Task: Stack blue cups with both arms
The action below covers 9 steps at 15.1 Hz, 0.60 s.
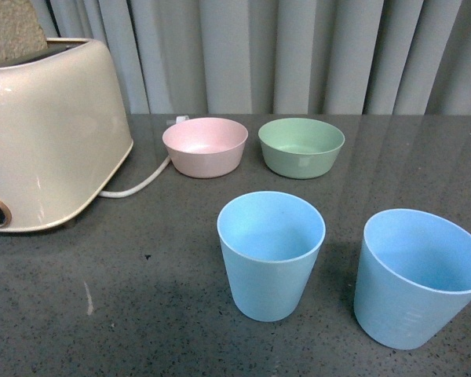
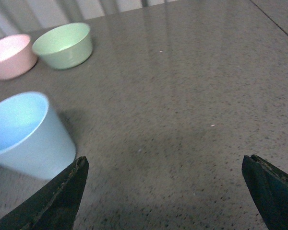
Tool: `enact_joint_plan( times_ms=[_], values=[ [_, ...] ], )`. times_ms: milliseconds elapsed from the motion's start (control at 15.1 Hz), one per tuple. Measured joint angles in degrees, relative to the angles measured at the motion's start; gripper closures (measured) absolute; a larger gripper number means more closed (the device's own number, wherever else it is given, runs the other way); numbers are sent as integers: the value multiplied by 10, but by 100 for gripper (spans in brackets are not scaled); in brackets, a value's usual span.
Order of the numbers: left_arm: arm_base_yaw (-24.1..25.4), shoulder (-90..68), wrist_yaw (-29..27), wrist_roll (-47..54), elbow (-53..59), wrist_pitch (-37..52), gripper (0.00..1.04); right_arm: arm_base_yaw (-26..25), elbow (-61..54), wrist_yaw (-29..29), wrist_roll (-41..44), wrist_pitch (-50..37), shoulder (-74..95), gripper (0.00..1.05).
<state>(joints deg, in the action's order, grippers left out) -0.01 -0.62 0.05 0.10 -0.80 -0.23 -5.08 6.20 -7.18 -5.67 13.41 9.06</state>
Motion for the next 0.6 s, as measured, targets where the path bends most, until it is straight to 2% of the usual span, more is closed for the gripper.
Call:
enact_joint_plan(
  times_ms=[66,133,199,332,399,465,598],
  values=[
    [0,0,-1,0,0,0,28,-52,24,-34,-27,-21,70,7],
    [0,0,-1,0,0,0,15,-95,52,-77,-33,-87,133,7],
    [0,0,-1,0,0,0,5,-109,89,-100,-31,-151,199,7],
    [0,0,-1,0,0,0,7,-110,177,-122,10,-283,364,7],
    [0,0,-1,0,0,0,7,-101,216,-134,45,-319,432,7],
    [0,0,-1,0,0,0,7,-83,261,-163,98,-318,493,7],
    [0,0,-1,0,0,0,7,-42,318,-243,211,-254,537,7]
  ],
)
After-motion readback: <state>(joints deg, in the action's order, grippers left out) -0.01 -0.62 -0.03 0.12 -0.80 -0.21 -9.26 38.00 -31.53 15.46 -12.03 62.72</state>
